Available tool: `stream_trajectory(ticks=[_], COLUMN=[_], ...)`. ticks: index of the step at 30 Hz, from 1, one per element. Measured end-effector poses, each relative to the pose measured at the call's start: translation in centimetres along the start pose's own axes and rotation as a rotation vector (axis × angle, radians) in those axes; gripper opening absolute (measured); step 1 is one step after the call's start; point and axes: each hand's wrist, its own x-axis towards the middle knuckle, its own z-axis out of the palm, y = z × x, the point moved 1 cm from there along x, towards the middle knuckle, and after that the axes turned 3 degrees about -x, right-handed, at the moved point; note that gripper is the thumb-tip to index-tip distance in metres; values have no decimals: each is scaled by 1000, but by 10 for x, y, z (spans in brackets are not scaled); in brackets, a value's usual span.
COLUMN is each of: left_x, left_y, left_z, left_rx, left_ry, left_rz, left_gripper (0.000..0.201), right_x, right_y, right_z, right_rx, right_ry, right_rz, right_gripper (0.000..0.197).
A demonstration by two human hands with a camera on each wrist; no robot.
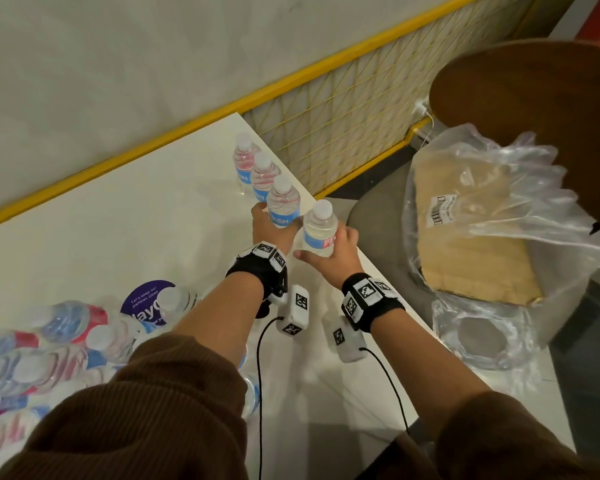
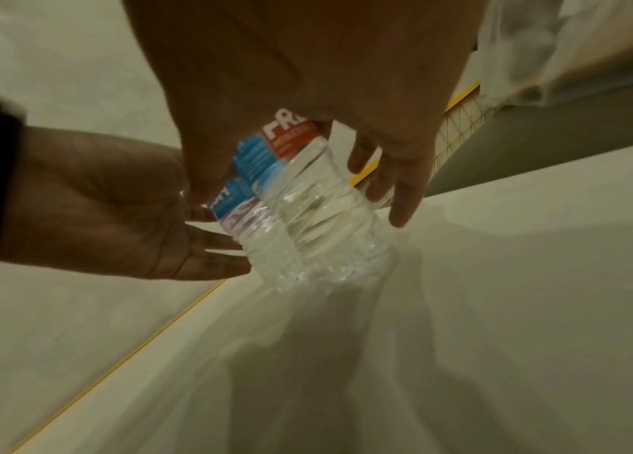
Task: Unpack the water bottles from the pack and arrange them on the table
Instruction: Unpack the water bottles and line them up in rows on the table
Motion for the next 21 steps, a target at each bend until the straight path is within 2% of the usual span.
stream_trajectory(ticks=[2,5,8,12,16,18,21], left_x=[0,-3,-4,-5,-9,-10,-11], left_y=[5,9,10,5,-7,-13,-15], left_z=[1,0,-2,0,-2,-1,3], left_rx=[-20,-4,-12,-41,21,6,-20], left_ry=[56,77,6,-91,13,24,-21], left_rz=[25,38,40,50,-84,-136,-154], left_gripper=[75,67,67,76,87,86,76], right_x=[4,4,-2,-1,-1,1,3], right_y=[-7,-14,-9,2,2,-2,-4], right_z=[2,-3,-14,-19,-7,-1,0], right_rx=[-45,-35,156,188,50,15,74], right_ry=[93,112,4,-121,-69,-22,25], right_rz=[-14,-25,7,-18,40,17,17], right_gripper=[84,72,70,76,99,96,79])
